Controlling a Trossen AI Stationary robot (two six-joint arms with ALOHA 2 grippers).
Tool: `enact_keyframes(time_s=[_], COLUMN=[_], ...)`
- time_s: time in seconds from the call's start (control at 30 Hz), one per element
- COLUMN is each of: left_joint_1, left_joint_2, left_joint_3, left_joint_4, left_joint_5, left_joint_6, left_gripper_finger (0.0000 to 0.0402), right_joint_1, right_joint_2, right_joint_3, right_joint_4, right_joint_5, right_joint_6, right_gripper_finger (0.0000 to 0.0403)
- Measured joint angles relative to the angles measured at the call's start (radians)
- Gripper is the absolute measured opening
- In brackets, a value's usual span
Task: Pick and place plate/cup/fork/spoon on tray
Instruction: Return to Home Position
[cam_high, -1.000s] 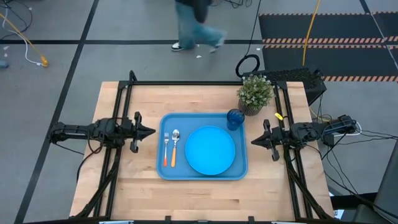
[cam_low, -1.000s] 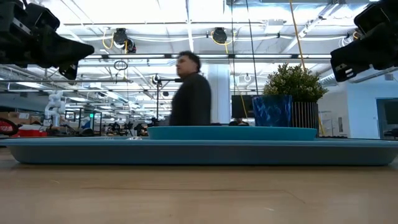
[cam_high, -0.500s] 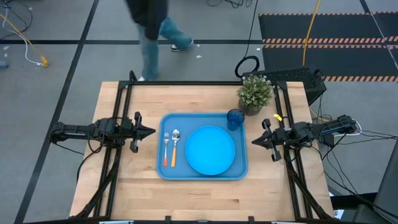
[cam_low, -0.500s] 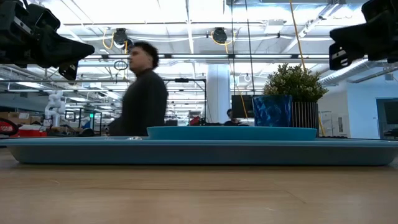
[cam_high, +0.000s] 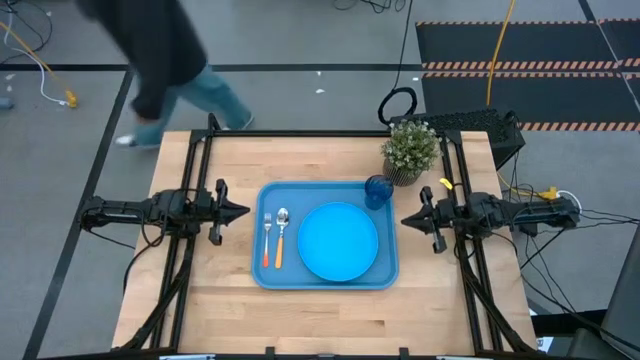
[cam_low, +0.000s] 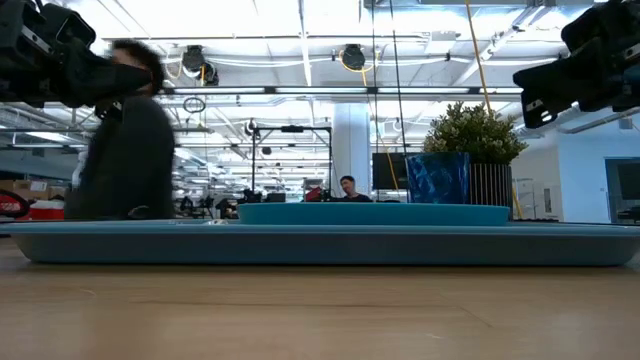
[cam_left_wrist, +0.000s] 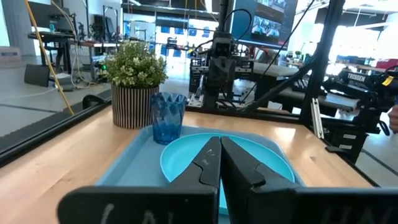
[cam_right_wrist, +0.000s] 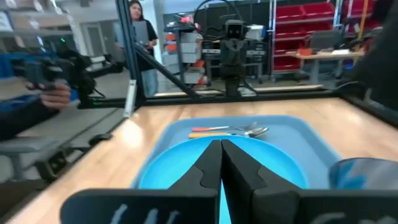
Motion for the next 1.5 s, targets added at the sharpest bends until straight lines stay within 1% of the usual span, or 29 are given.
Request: enact_keyframes(time_s=[0.1,0.23,0.37,0.57,1.5], left_joint_1=[0.000,0.000,0.000,0.000,0.000], left_joint_2=[0.000,0.000,0.000,0.000,0.000], left_joint_3=[0.000,0.000,0.000,0.000,0.000], left_joint_4=[-0.007,-0.012,-0.014,-0.016,0.002], left_joint_5=[0.000,-0.014,-0.036,-0.039,-0.043], left_joint_6=[-0.006,0.002,0.014,0.063,0.060], left_gripper_finger=[0.0005,0.0022,0.0031,0.0032,0.0033], right_joint_1=[-0.007,-0.007,-0.007,-0.007,-0.007], right_joint_2=[0.000,0.000,0.000,0.003,0.003], right_joint_3=[0.000,0.000,0.000,0.000,0.000], right_joint_4=[-0.001,-0.002,-0.003,-0.002,0.000], right_joint_5=[-0.018,-0.016,-0.017,-0.017,-0.017], right_joint_6=[0.027,0.007,0.027,0.046,0.064], right_gripper_finger=[0.0000,0.0000,0.0000,0.0000,0.0000])
